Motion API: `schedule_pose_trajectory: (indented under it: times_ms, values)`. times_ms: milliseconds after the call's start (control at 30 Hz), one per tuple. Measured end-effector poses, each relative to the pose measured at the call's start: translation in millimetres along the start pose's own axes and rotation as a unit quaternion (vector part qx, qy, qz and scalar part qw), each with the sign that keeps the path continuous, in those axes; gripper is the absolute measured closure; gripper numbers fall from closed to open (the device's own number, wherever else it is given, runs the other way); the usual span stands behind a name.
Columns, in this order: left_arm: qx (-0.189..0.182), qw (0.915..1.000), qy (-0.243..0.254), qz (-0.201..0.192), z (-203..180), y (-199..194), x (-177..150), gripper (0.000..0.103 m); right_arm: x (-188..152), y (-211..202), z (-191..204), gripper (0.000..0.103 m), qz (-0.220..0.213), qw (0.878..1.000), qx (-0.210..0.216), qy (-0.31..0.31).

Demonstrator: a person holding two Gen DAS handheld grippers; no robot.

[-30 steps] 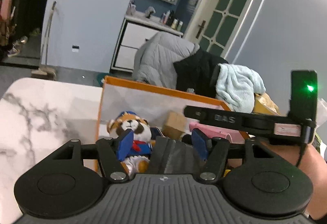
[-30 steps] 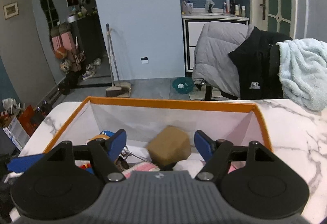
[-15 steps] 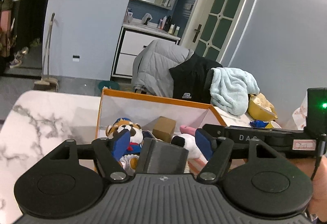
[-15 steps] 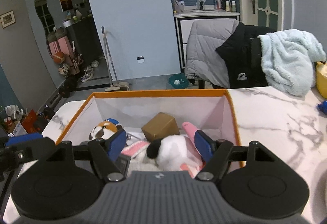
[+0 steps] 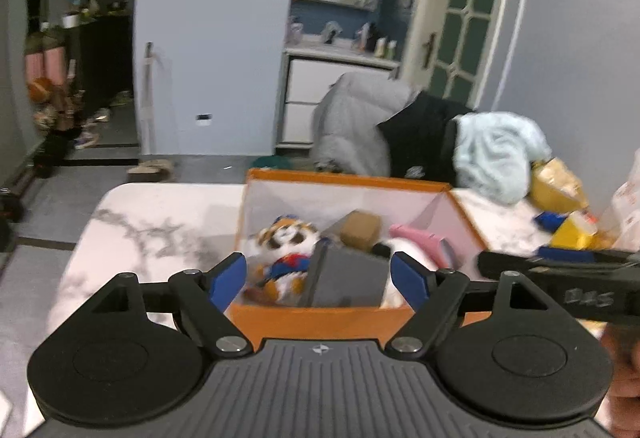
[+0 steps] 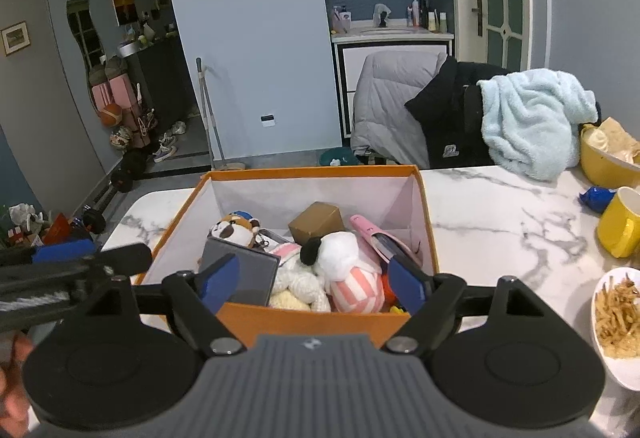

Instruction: Organize objects

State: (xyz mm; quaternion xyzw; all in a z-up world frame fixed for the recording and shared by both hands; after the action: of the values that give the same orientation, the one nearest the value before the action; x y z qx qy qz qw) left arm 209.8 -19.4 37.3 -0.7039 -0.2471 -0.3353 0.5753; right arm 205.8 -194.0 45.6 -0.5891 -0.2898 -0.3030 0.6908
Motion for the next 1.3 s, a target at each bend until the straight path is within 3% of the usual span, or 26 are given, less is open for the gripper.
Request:
schedule_pose_trajectory:
  times_ms: [200, 567, 700, 967, 1300]
  values:
    - [0.026, 0.9995, 0.010, 0.015, -4, -8, -10, 0.001, -8, -23, 5, 0.016, -0.007, 1.000, 0.005, 0.001]
    - [0.050, 0.9982, 0.034, 0.006, -22, -19, -16, 0.000, -19, -45, 6, 0.010, -0.029, 0.999, -0.004, -0.017]
    - [0.044, 0.9978, 0.038, 0.032, -29, -15, -17, 0.000, -23, -45, 1, 0.010, -0.024, 1.000, -0.002, -0.015]
    - [0.125, 0.9900, 0.050, 0.044, -46, -9, -19, 0.000, -27, -46, -15, 0.009, -0.019, 1.000, -0.002, 0.002]
    - [0.134, 0.9875, 0.071, 0.042, -62, -17, -23, 0.000, -31, -44, -24, 0.007, -0.012, 1.000, -0.014, 0.007]
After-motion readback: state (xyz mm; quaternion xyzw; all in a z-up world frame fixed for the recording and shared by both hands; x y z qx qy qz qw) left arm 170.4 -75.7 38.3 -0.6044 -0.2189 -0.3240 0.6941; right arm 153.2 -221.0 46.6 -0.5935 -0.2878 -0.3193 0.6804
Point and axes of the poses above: each gripper's, at about its wrist camera, not at the fingertips, and y roughly the way its jaws point, z to its left, x to its top, the point moved 3 cm from there along y, roughly the way its jaws point, and after that the axes turned 5 degrees about z, right-handed, at the moved point
